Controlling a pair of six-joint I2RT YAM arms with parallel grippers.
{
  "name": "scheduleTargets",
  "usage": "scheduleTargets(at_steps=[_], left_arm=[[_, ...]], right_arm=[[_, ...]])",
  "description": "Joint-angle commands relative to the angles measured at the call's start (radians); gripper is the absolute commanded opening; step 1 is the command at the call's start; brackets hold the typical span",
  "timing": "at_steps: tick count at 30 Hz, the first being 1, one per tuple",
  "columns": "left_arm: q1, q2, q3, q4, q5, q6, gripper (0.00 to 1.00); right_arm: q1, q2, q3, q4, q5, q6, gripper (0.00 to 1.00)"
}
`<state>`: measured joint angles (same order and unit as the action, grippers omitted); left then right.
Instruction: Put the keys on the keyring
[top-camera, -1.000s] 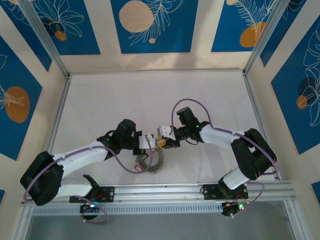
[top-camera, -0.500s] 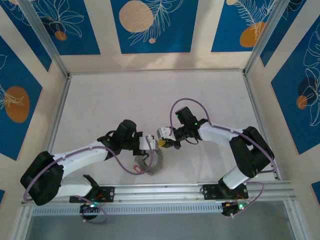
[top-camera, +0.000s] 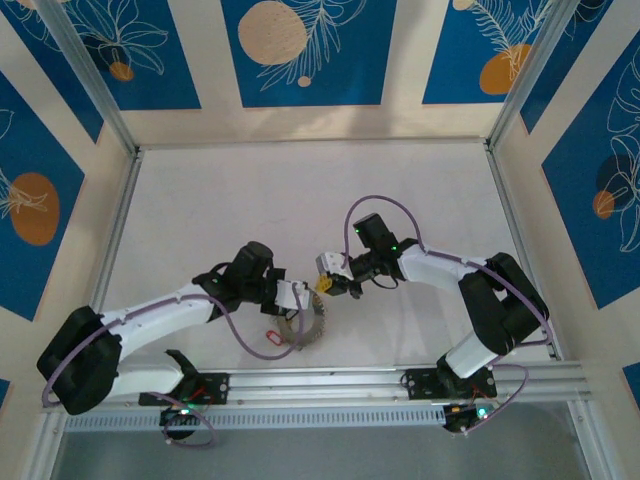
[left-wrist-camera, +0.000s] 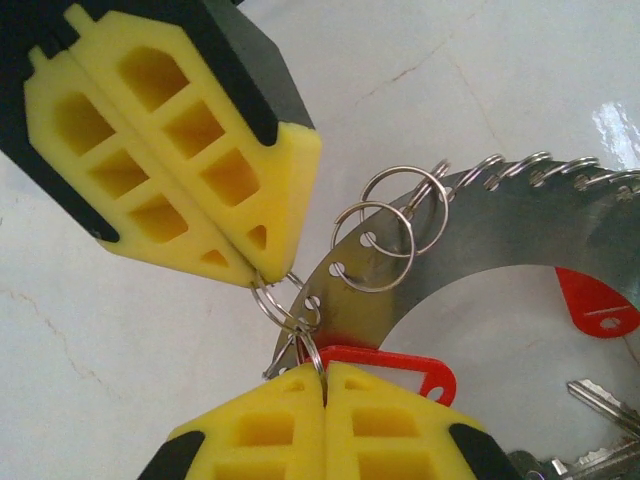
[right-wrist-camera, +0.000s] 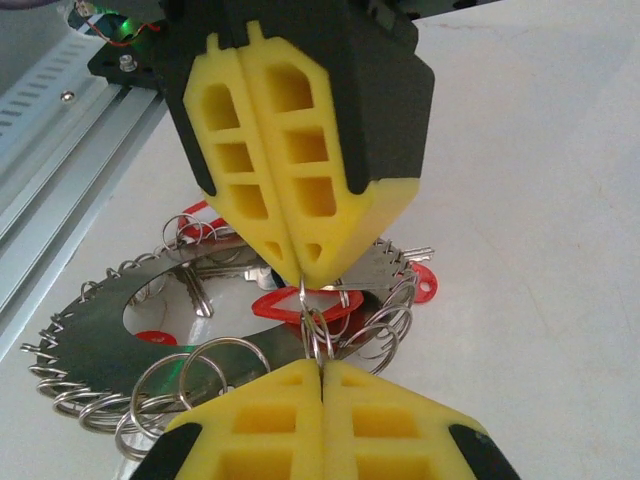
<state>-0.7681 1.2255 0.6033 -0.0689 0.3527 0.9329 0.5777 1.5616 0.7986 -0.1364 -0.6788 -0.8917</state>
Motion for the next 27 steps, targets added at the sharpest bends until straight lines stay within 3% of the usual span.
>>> scheduleTargets(at_steps=[1, 3, 7, 9, 16, 24, 27], left_arm=[[-0.022, -0.003, 0.010, -0.051, -0.003, -0.014, 0.00], [-0.022, 0.008, 0.019, -0.029, -0.008, -0.076, 0.21], [-0.020, 0.010, 0.015, 0.026, -0.009, -0.150, 0.26], [-0.018, 0.008, 0.008, 0.059, -0.012, -0.188, 0.33], [-0.017, 0.031, 0.004, 0.165, 0.031, -0.354, 0.37], [-0.017, 0.060, 0.010, 0.130, 0.068, -0.353, 0.33], [-0.016, 0.070, -0.009, 0.156, 0.033, -0.371, 0.29]], right_arm=[[-0.019, -0.031, -0.043, 0.104, -0.059, 0.075, 0.00], [-0.020, -0.048, -0.081, 0.187, -0.070, 0.117, 0.00], [-0.019, -0.067, -0.130, 0.272, -0.073, 0.159, 0.00], [-0.015, -0.073, -0.139, 0.264, -0.063, 0.150, 0.00], [0.002, -0.083, -0.153, 0.248, -0.025, 0.111, 0.00], [0.007, -0.082, -0.156, 0.254, -0.019, 0.106, 0.00], [0.007, -0.079, -0.155, 0.256, -0.008, 0.109, 0.00]])
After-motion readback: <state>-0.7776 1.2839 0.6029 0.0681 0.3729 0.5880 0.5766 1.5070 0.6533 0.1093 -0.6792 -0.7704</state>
